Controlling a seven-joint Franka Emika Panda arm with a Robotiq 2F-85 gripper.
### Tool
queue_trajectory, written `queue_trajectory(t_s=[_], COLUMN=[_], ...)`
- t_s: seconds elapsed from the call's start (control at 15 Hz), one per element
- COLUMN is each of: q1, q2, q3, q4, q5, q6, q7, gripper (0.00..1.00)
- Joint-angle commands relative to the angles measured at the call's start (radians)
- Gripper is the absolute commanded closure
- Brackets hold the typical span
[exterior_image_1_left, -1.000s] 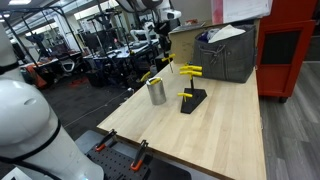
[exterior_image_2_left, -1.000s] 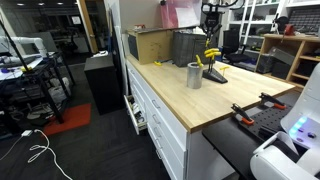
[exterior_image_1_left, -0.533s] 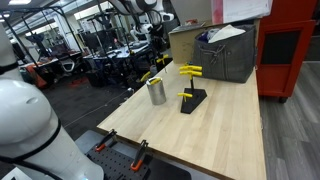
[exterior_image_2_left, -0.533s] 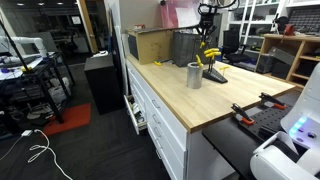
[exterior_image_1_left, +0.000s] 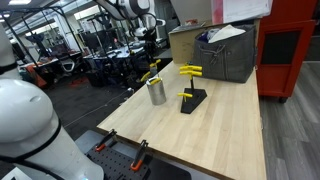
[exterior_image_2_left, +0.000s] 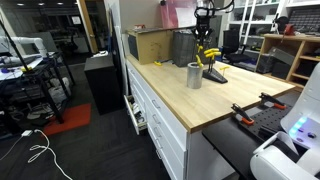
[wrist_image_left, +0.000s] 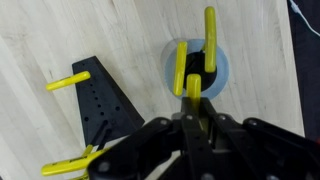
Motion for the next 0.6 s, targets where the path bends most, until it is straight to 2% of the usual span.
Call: queue_trajectory(t_s=[0.0,0.27,0.53], q1=[0.007,0.012,0.019], q2=[-0.037,-0.025,0.003], q3=[0.005,0.011,0.016], q4=[-0.021,-0.013,-0.007], q5=[-0.035,-0.049,-0.047], q6=[-0.078,-0.138,-0.121], q7=[-0.027,-0.034,-0.011], gripper=[0.97,0.97,0.97])
